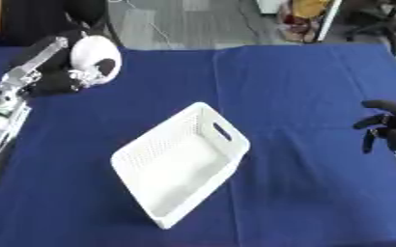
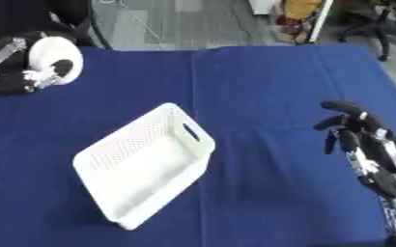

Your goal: Pick up objects on the table and place them in the box.

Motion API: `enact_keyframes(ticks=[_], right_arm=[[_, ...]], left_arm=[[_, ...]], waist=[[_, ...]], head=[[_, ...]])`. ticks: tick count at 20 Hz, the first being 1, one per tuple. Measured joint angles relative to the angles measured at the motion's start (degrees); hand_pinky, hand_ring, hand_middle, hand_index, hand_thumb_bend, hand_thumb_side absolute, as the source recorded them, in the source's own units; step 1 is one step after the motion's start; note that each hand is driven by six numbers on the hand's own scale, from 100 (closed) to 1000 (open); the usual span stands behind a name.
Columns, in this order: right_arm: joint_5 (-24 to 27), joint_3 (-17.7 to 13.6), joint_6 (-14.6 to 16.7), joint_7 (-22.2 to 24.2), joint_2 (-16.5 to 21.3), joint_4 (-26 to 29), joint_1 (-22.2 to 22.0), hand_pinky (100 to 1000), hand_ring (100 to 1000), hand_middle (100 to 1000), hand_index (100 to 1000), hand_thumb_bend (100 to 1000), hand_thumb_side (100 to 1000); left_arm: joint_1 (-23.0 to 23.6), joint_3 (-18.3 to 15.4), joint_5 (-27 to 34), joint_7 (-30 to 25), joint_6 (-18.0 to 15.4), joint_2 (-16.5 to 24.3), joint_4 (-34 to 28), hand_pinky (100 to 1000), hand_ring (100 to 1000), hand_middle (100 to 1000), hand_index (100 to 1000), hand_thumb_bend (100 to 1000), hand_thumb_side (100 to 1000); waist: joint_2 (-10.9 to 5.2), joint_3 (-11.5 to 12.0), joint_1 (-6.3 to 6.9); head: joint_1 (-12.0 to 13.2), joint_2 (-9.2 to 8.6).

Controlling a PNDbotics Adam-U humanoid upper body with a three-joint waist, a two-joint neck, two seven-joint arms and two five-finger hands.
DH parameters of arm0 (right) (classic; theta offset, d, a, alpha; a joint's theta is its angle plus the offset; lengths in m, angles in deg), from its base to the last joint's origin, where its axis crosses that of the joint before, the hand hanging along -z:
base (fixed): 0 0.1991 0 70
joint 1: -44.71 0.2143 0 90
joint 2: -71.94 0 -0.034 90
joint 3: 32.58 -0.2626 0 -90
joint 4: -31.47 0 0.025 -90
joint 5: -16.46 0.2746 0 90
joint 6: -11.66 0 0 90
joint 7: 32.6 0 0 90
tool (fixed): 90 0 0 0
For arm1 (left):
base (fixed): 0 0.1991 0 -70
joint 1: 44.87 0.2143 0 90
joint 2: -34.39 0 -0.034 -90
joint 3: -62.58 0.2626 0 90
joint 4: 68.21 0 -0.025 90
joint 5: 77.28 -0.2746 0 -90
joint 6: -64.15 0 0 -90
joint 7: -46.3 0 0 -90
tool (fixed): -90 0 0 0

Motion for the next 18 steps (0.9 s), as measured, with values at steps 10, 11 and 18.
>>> enact_keyframes(ticks=[10, 11, 18], right_arm=[[0.00, 0.03, -0.02, 0.02, 0.00, 0.00, 0.00, 341, 668, 833, 895, 100, 564], [0.00, 0.04, -0.02, 0.02, 0.00, 0.00, 0.00, 341, 668, 833, 895, 100, 564], [0.03, 0.21, -0.07, 0.07, -0.02, 0.00, 0.00, 341, 668, 833, 895, 100, 565]], left_arm=[[-3.03, 6.96, 0.54, -4.68, -2.72, -1.19, -6.43, 100, 160, 467, 559, 100, 505], [-3.44, 7.90, 0.51, -5.35, -3.15, -1.48, -7.07, 100, 160, 466, 556, 100, 501], [-5.08, 12.42, -0.38, -8.78, -5.42, -3.61, -8.13, 100, 159, 465, 555, 100, 475]], waist=[[-0.08, -0.06, -0.12], [-0.17, -0.06, -0.10], [-0.37, -0.35, -0.06]], head=[[0.02, 0.00], [0.03, 0.00], [0.05, 0.00]])
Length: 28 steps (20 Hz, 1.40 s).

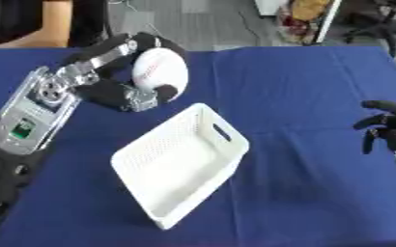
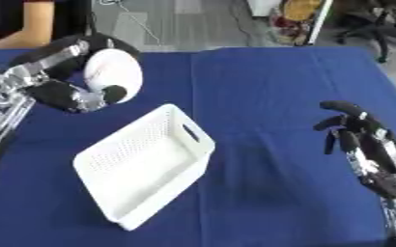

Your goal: Pick up objects on the table and place them in the box.

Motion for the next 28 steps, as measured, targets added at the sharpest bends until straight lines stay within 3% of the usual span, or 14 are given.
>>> enact_keyframes(ticks=[16, 28], right_arm=[[0.01, 0.01, -0.18, 0.18, -0.01, 0.00, 0.00, 340, 668, 833, 895, 100, 567], [0.02, 0.02, -0.18, 0.18, -0.01, 0.00, 0.00, 341, 669, 833, 896, 100, 568]], left_arm=[[2.01, 4.67, -6.15, -4.31, -4.13, -1.42, -0.03, 100, 160, 459, 560, 100, 407], [3.60, 6.07, -16.15, -3.91, -10.15, -3.96, 7.81, 100, 166, 454, 580, 100, 364]], waist=[[0.00, -0.03, 0.03], [0.00, -0.07, 0.01]], head=[[0.05, 0.00], [0.06, 0.00]])
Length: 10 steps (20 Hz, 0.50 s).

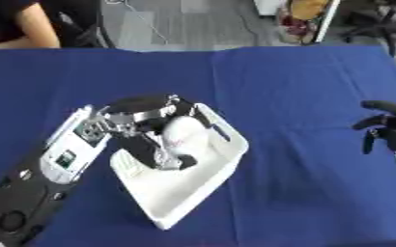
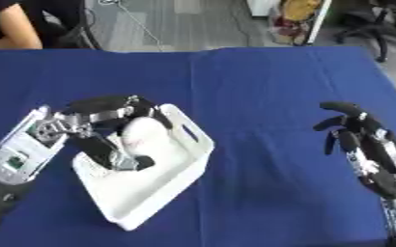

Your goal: Pick up objects on the table and place them in the box.

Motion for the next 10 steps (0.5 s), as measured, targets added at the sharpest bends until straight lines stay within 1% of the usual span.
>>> enact_keyframes(ticks=[5, 10], right_arm=[[0.01, 0.00, 0.00, 0.00, 0.00, 0.00, 0.00, 341, 669, 833, 896, 100, 568], [0.01, 0.01, 0.00, 0.00, 0.00, 0.00, 0.00, 341, 669, 833, 896, 100, 568]], left_arm=[[-0.01, -0.05, -4.73, 1.21, -2.66, -1.31, 4.82, 100, 170, 453, 587, 100, 355], [-0.54, -0.79, -8.39, 3.13, -4.94, -1.66, 8.22, 100, 178, 458, 596, 100, 347]], waist=[[0.00, -0.03, -0.04], [0.00, -0.03, -0.05]], head=[[0.00, 0.00], [0.02, 0.00]])
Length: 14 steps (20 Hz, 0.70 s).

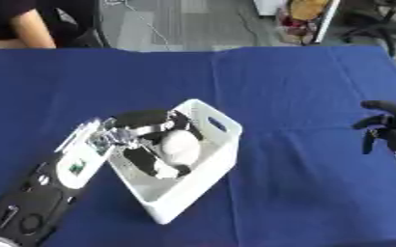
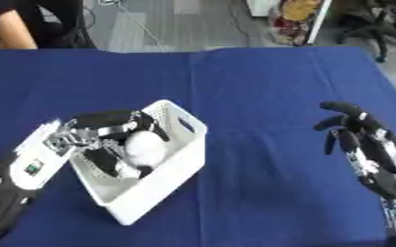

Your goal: Pick up objects on the table and place them in the box.

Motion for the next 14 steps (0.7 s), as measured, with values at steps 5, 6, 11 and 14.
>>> enact_keyframes(ticks=[5, 6, 11, 14], right_arm=[[0.00, 0.00, 0.00, 0.00, 0.00, 0.00, 0.00, 341, 669, 833, 896, 100, 569], [0.00, 0.00, 0.00, 0.00, 0.00, 0.00, 0.00, 341, 669, 833, 896, 100, 568], [0.00, 0.00, 0.00, 0.00, 0.00, 0.00, 0.00, 341, 669, 833, 896, 100, 584], [0.00, -0.01, 0.00, 0.00, 0.00, -0.01, 0.00, 340, 669, 833, 896, 100, 570]], left_arm=[[-0.01, -0.09, -2.27, 1.30, -1.80, -0.51, 1.56, 266, 346, 576, 672, 201, 523], [-0.01, -0.10, -2.59, 1.38, -2.55, -0.51, 1.54, 302, 391, 601, 688, 322, 608], [0.29, -0.14, -3.61, 2.34, -6.08, -0.48, -0.44, 544, 546, 692, 747, 596, 721], [0.30, -0.52, -3.71, 3.29, -6.94, -0.18, -4.23, 566, 569, 703, 758, 645, 681]], waist=[[-0.01, 0.01, -0.08], [-0.01, 0.01, -0.08], [-0.01, 0.04, -0.10], [-0.01, 0.10, -0.11]], head=[[0.15, 0.00], [0.16, 0.00], [0.16, 0.00], [0.16, 0.00]])
